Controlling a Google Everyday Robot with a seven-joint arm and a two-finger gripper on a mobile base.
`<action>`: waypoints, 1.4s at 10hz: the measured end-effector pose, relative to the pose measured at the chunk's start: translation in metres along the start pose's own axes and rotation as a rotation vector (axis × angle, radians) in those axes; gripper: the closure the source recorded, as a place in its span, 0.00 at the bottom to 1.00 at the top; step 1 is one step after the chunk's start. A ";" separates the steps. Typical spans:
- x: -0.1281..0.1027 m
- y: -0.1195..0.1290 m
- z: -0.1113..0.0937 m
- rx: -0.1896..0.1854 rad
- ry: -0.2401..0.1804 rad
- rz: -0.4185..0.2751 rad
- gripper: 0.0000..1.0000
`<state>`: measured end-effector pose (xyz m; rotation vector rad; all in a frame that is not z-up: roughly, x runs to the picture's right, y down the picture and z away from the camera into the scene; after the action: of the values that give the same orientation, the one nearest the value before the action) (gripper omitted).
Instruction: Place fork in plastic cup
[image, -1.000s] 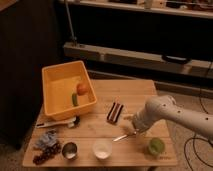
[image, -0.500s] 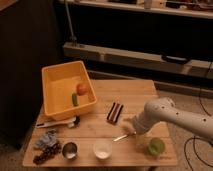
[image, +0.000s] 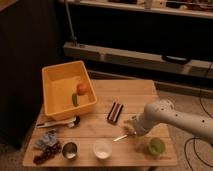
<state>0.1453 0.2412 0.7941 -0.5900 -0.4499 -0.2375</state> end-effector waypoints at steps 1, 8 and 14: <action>0.001 0.000 0.001 0.000 0.002 0.006 0.41; 0.008 0.001 0.009 -0.002 0.015 0.039 0.42; 0.012 -0.002 0.009 -0.004 0.022 0.044 0.42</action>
<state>0.1516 0.2441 0.8074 -0.5996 -0.4146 -0.2032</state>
